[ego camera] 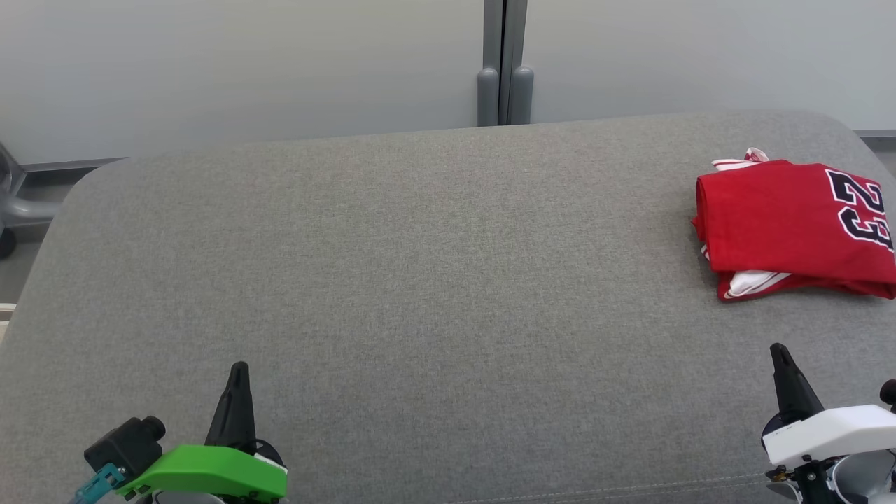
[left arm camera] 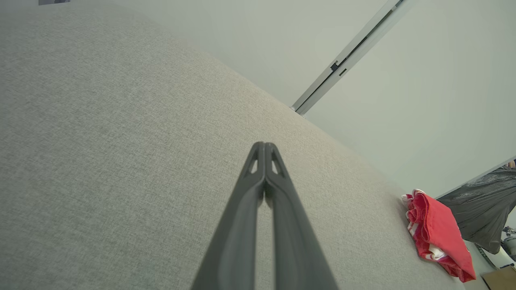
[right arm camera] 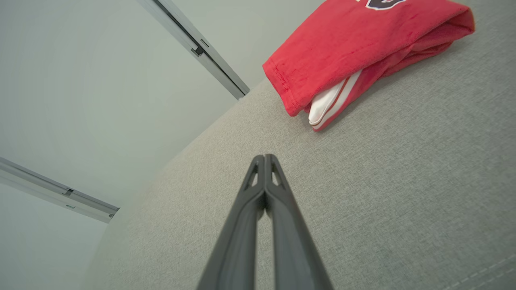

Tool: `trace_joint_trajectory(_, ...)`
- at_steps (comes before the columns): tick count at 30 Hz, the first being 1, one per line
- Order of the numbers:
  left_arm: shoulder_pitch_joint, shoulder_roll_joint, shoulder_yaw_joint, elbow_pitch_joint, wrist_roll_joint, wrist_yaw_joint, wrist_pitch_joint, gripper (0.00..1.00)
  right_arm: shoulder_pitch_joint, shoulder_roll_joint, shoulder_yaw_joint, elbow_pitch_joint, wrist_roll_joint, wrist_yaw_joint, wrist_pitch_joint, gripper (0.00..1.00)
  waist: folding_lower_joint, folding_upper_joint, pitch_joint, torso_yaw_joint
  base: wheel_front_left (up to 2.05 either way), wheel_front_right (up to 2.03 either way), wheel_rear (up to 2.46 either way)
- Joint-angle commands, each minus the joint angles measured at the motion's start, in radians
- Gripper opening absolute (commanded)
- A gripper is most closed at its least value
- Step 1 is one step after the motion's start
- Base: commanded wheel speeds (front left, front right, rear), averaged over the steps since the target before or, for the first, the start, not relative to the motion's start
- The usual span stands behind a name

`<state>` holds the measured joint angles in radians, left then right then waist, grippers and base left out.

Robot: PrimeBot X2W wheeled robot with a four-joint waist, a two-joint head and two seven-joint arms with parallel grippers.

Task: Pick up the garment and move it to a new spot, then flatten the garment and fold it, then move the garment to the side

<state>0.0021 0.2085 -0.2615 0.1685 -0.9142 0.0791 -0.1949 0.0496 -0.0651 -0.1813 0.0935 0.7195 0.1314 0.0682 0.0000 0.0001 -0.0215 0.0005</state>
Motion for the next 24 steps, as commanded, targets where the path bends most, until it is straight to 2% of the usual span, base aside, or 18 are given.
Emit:
trace_joint_trajectory(1,-0.036,0.000,0.009,-0.005,-0.037,-0.014,0.000,0.00,-0.033,-0.009,-0.012,-0.002,0.043,0.000,0.011,0.00,0.0000,-0.0001,0.000,0.000,0.00,0.00,0.00)
trace_joint_trajectory(24,-0.076,-0.054,0.023,0.026,-0.276,-0.082,0.010,0.00,-0.082,-0.017,-0.081,0.061,0.334,0.000,0.106,0.00,0.0000,-0.0001,0.007,0.000,0.00,0.00,0.00)
